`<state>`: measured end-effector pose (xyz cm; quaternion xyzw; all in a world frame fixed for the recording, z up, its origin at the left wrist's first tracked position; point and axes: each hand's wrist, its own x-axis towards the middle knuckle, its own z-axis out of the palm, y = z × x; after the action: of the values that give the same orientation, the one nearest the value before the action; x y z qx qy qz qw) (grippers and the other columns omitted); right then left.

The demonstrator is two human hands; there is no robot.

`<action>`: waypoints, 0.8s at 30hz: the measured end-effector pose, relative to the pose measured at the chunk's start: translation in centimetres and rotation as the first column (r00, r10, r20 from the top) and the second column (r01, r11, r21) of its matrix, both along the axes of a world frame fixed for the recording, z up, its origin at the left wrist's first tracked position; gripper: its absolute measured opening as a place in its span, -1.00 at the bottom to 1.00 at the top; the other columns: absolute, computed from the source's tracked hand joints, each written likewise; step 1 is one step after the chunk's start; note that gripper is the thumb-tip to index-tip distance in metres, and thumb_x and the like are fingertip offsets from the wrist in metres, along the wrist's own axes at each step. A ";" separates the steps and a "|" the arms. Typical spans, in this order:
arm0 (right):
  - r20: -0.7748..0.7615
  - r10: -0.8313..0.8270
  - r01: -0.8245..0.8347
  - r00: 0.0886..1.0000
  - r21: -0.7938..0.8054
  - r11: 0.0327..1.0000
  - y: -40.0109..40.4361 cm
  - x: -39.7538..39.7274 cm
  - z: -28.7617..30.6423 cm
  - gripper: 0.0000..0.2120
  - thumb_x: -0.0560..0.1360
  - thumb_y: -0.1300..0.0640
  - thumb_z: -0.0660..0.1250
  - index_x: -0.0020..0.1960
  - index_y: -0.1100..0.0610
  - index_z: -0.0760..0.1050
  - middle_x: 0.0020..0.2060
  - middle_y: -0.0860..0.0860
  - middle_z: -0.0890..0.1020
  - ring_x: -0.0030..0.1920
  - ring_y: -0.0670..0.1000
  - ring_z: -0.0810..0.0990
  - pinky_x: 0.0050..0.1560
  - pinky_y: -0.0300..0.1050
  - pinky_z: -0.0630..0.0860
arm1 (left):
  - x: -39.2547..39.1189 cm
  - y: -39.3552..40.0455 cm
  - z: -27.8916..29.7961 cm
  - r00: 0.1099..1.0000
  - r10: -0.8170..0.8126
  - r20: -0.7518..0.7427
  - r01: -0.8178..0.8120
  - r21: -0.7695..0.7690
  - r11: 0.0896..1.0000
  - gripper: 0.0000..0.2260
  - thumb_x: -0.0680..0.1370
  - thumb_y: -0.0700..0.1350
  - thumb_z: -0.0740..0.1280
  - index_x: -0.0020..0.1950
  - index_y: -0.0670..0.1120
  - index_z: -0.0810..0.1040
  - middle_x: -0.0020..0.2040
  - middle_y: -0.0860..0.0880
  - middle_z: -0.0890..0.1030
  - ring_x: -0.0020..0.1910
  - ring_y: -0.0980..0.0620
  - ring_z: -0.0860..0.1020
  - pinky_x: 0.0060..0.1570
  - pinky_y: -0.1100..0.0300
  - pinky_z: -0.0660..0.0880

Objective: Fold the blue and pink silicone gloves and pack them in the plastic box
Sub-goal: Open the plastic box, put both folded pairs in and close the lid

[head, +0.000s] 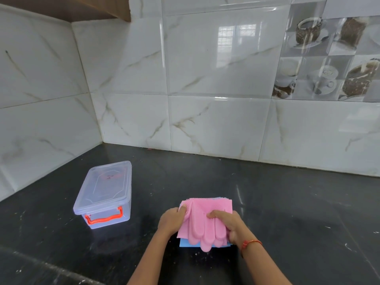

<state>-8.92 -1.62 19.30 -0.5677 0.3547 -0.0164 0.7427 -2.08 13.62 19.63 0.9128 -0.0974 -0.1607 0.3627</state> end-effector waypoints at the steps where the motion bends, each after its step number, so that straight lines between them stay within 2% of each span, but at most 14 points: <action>1: -0.001 0.012 -0.012 1.000 0.007 1.000 -0.1 0.1 -0.2 -0.24 0.12 0.26 0.55 0.26 0.34 0.36 0.10 0.27 0.58 -0.05 0.19 0.64 -0.47 -0.17 0.55 | 0.0 0.3 0.1 1.000 -0.005 0.021 0.005 0.005 1.000 -0.58 0.63 0.07 0.00 0.14 -0.14 0.55 0.14 -0.12 0.58 0.10 -0.06 0.53 0.19 0.11 0.43; 3: -0.002 0.013 -0.013 1.000 0.005 1.000 -0.3 0.2 -0.3 -0.29 0.18 0.29 0.53 0.27 0.33 0.35 0.10 0.26 0.58 -0.05 0.19 0.64 -0.48 -0.18 0.55 | -0.1 0.9 0.3 0.994 0.027 0.108 -0.022 -0.045 0.999 -0.65 0.62 0.10 0.07 0.05 -0.07 0.56 0.04 -0.07 0.60 -0.02 0.01 0.52 0.10 0.13 0.48; 5: 0.000 0.011 -0.011 1.000 0.005 1.000 -0.4 0.2 -0.2 -0.32 0.19 0.30 0.52 0.26 0.33 0.36 0.09 0.26 0.58 -0.08 0.18 0.63 -0.46 -0.18 0.54 | 0.2 1.9 0.6 0.954 0.125 0.272 -0.098 -0.110 0.989 -0.66 0.59 0.08 0.16 0.18 -0.08 0.57 0.11 -0.05 0.62 0.03 0.05 0.55 0.03 0.22 0.46; 7: -0.008 0.015 -0.015 1.000 0.001 1.000 -0.3 0.3 -0.2 -0.30 0.17 0.28 0.52 0.25 0.32 0.36 0.09 0.25 0.59 -0.10 0.17 0.63 -0.44 -0.19 0.52 | 0.6 3.3 1.2 0.858 0.215 0.466 -0.183 -0.113 0.977 -0.67 0.57 0.03 0.25 0.25 -0.10 0.53 0.17 -0.07 0.61 0.13 0.00 0.57 0.10 0.18 0.48; 10: 0.000 0.021 -0.021 1.000 -0.003 1.000 -0.3 0.4 -0.3 -0.23 0.08 0.24 0.52 0.25 0.33 0.37 0.07 0.25 0.59 -0.06 0.19 0.64 -0.40 -0.15 0.54 | 1.9 6.3 2.1 0.664 0.153 0.732 -0.276 0.050 0.960 -0.66 0.46 -0.07 0.41 0.19 -0.16 0.57 0.14 -0.21 0.62 0.13 -0.20 0.57 0.11 -0.06 0.52; 11: 0.004 0.021 -0.021 1.000 -0.008 1.000 -0.4 0.6 -0.5 -0.21 0.05 0.23 0.52 0.25 0.33 0.37 0.07 0.25 0.59 -0.06 0.20 0.64 -0.39 -0.14 0.55 | 2.6 7.4 2.1 0.628 0.115 0.769 -0.323 0.123 0.938 -0.61 0.39 -0.09 0.48 0.17 -0.19 0.58 0.12 -0.27 0.61 0.10 -0.28 0.57 0.06 -0.14 0.52; 13: 0.013 0.035 -0.035 0.999 -0.013 0.999 -0.4 0.6 -0.4 -0.21 0.03 0.22 0.51 0.23 0.33 0.38 0.06 0.24 0.60 -0.07 0.19 0.64 -0.39 -0.15 0.54 | 3.7 9.8 2.0 0.609 0.092 0.788 -0.414 0.216 0.884 -0.44 0.25 -0.08 0.58 0.17 -0.26 0.56 0.12 -0.38 0.57 0.07 -0.43 0.55 -0.01 -0.30 0.49; 14: 0.011 0.036 -0.036 0.999 -0.014 0.999 -0.4 0.6 -0.4 -0.22 0.05 0.22 0.52 0.23 0.33 0.38 0.06 0.24 0.60 -0.07 0.18 0.64 -0.39 -0.15 0.54 | 4.2 10.9 1.9 0.629 0.106 0.770 -0.442 0.242 0.863 -0.38 0.24 -0.03 0.59 0.20 -0.29 0.54 0.16 -0.42 0.53 0.11 -0.47 0.51 0.02 -0.35 0.45; 16: 0.007 0.044 -0.044 0.999 -0.020 0.999 -0.5 0.6 -0.3 -0.28 0.12 0.24 0.53 0.23 0.34 0.38 0.06 0.25 0.60 -0.07 0.18 0.64 -0.38 -0.15 0.53 | 4.7 12.5 1.6 0.676 0.176 0.715 -0.506 0.278 0.816 -0.31 0.34 0.18 0.45 0.30 -0.23 0.48 0.29 -0.38 0.45 0.27 -0.45 0.40 0.19 -0.36 0.33; 18: 0.001 0.058 -0.058 0.998 -0.022 0.998 -0.5 0.5 -0.2 -0.35 0.17 0.26 0.52 0.22 0.36 0.40 0.04 0.25 0.61 -0.11 0.17 0.64 -0.37 -0.17 0.52 | 4.4 13.2 1.7 0.730 0.213 0.649 -0.528 0.338 0.779 -0.33 0.45 0.31 0.23 0.39 -0.11 0.41 0.41 -0.25 0.38 0.42 -0.31 0.29 0.35 -0.26 0.21; 20: -0.010 0.060 -0.060 0.998 -0.033 0.998 -0.6 0.6 -0.1 -0.31 0.14 0.24 0.53 0.22 0.35 0.40 0.04 0.25 0.61 -0.11 0.17 0.63 -0.36 -0.17 0.51 | 4.3 13.2 1.2 0.745 0.192 0.638 -0.511 0.362 0.779 -0.42 0.50 0.25 0.20 0.40 -0.07 0.41 0.43 -0.18 0.37 0.45 -0.25 0.26 0.40 -0.21 0.16; 21: -0.012 0.066 -0.066 0.998 -0.032 0.997 -0.6 0.7 -0.2 -0.26 0.10 0.22 0.53 0.22 0.34 0.39 0.05 0.24 0.60 -0.11 0.16 0.63 -0.37 -0.17 0.50 | 4.3 13.1 1.0 0.749 0.166 0.642 -0.490 0.368 0.790 -0.46 0.50 0.19 0.25 0.37 -0.10 0.45 0.39 -0.20 0.43 0.42 -0.28 0.31 0.39 -0.24 0.18; 24: -0.005 0.065 -0.065 0.998 -0.043 0.997 -0.5 0.5 -0.1 -0.21 0.04 0.19 0.54 0.22 0.34 0.38 0.05 0.24 0.60 -0.12 0.15 0.63 -0.38 -0.17 0.50 | 4.7 12.8 0.3 0.710 0.012 0.704 -0.432 0.422 0.797 -0.60 0.33 -0.05 0.53 0.07 -0.27 0.64 0.05 -0.32 0.65 0.09 -0.43 0.56 0.11 -0.39 0.37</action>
<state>-8.39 -2.15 19.25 -0.5947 0.3371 0.0012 0.7299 2.65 26.44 19.96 0.9768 -0.0533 0.2040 0.0367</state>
